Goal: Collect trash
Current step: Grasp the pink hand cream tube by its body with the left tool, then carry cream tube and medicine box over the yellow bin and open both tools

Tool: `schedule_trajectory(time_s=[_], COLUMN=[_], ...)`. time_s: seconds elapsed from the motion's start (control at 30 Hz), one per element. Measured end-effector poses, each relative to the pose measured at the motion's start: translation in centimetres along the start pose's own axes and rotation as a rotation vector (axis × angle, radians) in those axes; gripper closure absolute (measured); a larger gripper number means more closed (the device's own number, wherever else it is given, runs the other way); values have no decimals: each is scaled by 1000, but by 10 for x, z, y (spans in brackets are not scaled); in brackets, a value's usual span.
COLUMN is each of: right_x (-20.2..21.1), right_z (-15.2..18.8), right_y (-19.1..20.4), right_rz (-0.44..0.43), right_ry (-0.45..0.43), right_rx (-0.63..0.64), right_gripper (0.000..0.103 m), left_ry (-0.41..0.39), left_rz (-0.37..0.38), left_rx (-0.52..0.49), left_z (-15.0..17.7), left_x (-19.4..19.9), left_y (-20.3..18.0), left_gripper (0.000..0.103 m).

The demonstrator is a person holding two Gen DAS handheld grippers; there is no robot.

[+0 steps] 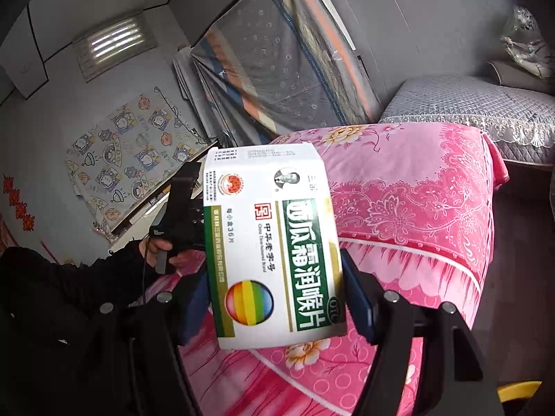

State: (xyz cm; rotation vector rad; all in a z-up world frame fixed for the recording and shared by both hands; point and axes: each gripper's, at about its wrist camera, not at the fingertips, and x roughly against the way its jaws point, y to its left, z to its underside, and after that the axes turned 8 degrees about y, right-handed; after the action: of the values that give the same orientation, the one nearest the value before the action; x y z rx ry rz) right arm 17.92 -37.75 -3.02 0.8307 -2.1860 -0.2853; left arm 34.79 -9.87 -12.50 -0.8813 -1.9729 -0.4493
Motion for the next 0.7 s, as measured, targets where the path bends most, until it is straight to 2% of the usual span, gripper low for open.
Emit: schedule_trajectory(time_s=[0.07, 0.3, 0.4, 0.7], right_x=[3, 6, 2, 13], right_z=[5, 19, 20, 24], right_y=[5, 15, 13, 32], right_rz=[15, 12, 16, 19], right_ry=[-3, -20, -21, -47], right_rx=[-4, -23, -25, -25], right_gripper=[39, 39, 39, 39], left_ry=[11, 56, 48, 0], left_rz=[9, 29, 43, -6], left_rx=[-13, -62, -54, -2], left_z=[-1, -7, -10, -7], left_x=[-3, -22, -24, -7], left_y=[2, -2, -1, -1], left_gripper=[50, 57, 67, 68])
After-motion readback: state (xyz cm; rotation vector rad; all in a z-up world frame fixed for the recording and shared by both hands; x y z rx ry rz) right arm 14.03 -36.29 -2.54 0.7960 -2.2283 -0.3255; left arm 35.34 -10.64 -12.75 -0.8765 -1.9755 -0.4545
